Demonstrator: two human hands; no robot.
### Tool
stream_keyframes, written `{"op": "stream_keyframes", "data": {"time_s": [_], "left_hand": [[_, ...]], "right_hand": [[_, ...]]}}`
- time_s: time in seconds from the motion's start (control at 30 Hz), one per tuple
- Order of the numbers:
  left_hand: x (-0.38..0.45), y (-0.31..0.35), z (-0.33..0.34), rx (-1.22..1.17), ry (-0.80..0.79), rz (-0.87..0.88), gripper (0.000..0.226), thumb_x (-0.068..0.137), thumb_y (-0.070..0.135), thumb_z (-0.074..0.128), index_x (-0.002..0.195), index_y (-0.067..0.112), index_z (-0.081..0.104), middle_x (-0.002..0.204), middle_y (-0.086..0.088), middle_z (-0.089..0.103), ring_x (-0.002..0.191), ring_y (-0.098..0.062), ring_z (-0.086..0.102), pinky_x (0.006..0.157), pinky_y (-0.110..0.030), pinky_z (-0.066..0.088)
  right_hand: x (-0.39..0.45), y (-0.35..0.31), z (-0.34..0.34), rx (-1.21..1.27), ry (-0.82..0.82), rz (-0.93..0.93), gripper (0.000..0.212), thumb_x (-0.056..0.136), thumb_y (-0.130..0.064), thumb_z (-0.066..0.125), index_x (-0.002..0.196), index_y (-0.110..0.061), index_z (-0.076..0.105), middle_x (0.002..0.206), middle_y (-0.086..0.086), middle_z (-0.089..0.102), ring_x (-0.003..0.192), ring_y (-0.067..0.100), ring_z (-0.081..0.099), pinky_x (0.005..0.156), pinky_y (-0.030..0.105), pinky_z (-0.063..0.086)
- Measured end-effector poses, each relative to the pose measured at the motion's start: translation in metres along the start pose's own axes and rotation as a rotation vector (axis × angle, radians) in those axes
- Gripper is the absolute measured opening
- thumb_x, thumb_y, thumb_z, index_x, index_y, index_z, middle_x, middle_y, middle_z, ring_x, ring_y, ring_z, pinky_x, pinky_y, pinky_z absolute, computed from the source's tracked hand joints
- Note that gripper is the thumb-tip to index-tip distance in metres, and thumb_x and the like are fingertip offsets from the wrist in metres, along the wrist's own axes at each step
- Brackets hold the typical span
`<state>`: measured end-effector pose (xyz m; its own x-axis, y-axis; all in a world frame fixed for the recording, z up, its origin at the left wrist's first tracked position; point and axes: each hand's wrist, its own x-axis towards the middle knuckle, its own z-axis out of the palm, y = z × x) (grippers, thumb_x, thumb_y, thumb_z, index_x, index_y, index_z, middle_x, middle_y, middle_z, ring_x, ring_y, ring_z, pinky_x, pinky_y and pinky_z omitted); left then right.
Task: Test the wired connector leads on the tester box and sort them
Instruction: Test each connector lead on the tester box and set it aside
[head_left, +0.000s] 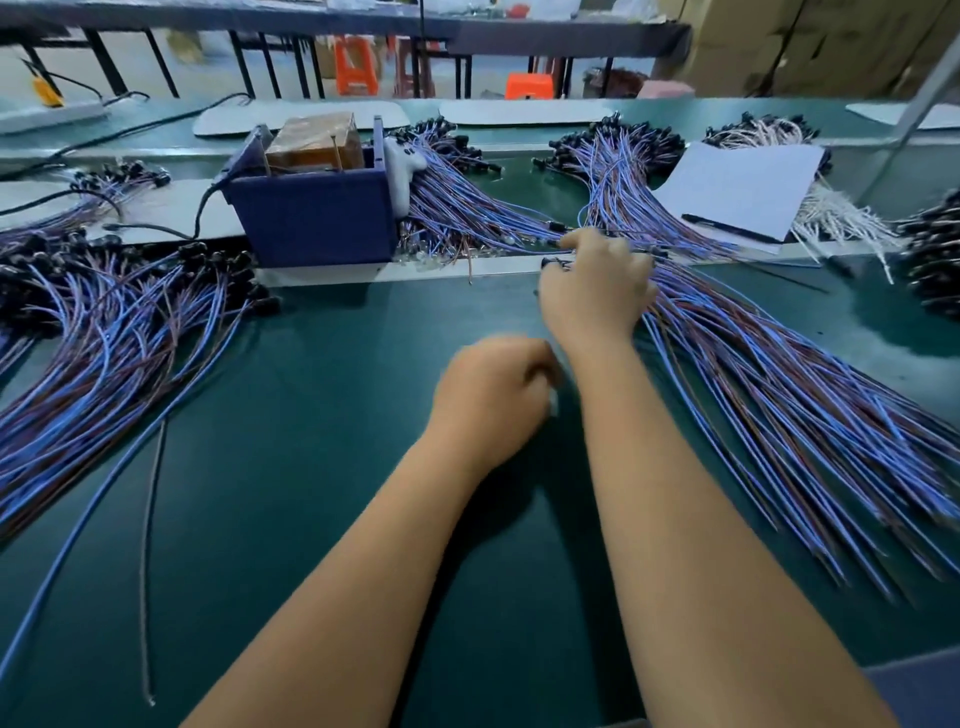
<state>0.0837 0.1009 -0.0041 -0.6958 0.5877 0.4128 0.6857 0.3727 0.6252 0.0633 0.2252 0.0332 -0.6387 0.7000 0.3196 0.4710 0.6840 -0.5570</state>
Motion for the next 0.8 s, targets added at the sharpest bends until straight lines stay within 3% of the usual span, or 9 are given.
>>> {"op": "stream_keyframes", "data": {"time_s": [0.13, 0.23, 0.33, 0.43, 0.57, 0.8], "left_hand": [[0.007, -0.053, -0.042, 0.162, 0.392, -0.365, 0.025, 0.086, 0.007, 0.049, 0.087, 0.014, 0.073, 0.104, -0.007, 0.067, 0.104, -0.028, 0.055, 0.081, -0.026, 0.036], [-0.003, -0.080, -0.068, 0.338, 0.611, -0.632, 0.024, 0.090, 0.014, 0.051, 0.103, 0.019, 0.070, 0.135, -0.008, 0.047, 0.123, -0.033, 0.036, 0.096, -0.031, 0.026], [-0.005, -0.085, -0.077, 0.264, 0.603, -0.842, 0.029, 0.089, 0.018, 0.051, 0.116, 0.021, 0.062, 0.157, -0.011, 0.017, 0.133, -0.037, 0.023, 0.106, -0.042, 0.024], [-0.005, -0.087, -0.082, 0.261, 0.505, -0.901, 0.041, 0.089, 0.020, 0.052, 0.130, 0.021, 0.051, 0.161, -0.014, 0.003, 0.134, -0.039, 0.026, 0.107, -0.045, 0.025], [-0.009, -0.099, -0.094, 0.368, 0.370, -0.902, 0.055, 0.091, 0.019, 0.051, 0.143, 0.007, 0.036, 0.147, -0.020, 0.033, 0.127, -0.039, 0.041, 0.104, -0.046, 0.033], [-0.010, -0.097, -0.090, 0.455, 0.418, -0.863, 0.032, 0.096, 0.017, 0.047, 0.125, 0.004, 0.048, 0.130, -0.017, 0.052, 0.114, -0.037, 0.053, 0.095, -0.044, 0.037]], "right_hand": [[-0.040, -0.043, 0.038, 0.350, -0.220, -0.154, 0.034, 0.088, -0.008, 0.049, 0.118, -0.017, 0.061, 0.122, 0.012, 0.056, 0.114, 0.030, 0.050, 0.096, 0.034, 0.038], [-0.070, -0.065, 0.062, 0.437, -0.418, -0.279, 0.031, 0.089, -0.007, 0.050, 0.114, -0.017, 0.063, 0.114, 0.008, 0.059, 0.104, 0.028, 0.056, 0.091, 0.033, 0.043], [-0.072, -0.071, 0.079, 0.183, -0.459, -0.342, 0.028, 0.088, -0.014, 0.051, 0.110, -0.025, 0.065, 0.116, 0.005, 0.057, 0.108, 0.028, 0.054, 0.087, 0.032, 0.039], [-0.066, -0.071, 0.082, 0.164, -0.455, -0.284, 0.025, 0.088, -0.015, 0.050, 0.107, -0.024, 0.063, 0.116, 0.005, 0.056, 0.108, 0.028, 0.053, 0.081, 0.031, 0.034], [-0.068, -0.068, 0.082, 0.149, -0.449, -0.330, 0.023, 0.091, -0.019, 0.050, 0.109, -0.023, 0.063, 0.116, 0.005, 0.057, 0.108, 0.027, 0.052, 0.085, 0.033, 0.038], [-0.074, -0.065, 0.078, 0.220, -0.452, -0.340, 0.021, 0.090, -0.021, 0.052, 0.104, -0.023, 0.067, 0.110, 0.001, 0.060, 0.105, 0.024, 0.053, 0.088, 0.033, 0.041]]}}
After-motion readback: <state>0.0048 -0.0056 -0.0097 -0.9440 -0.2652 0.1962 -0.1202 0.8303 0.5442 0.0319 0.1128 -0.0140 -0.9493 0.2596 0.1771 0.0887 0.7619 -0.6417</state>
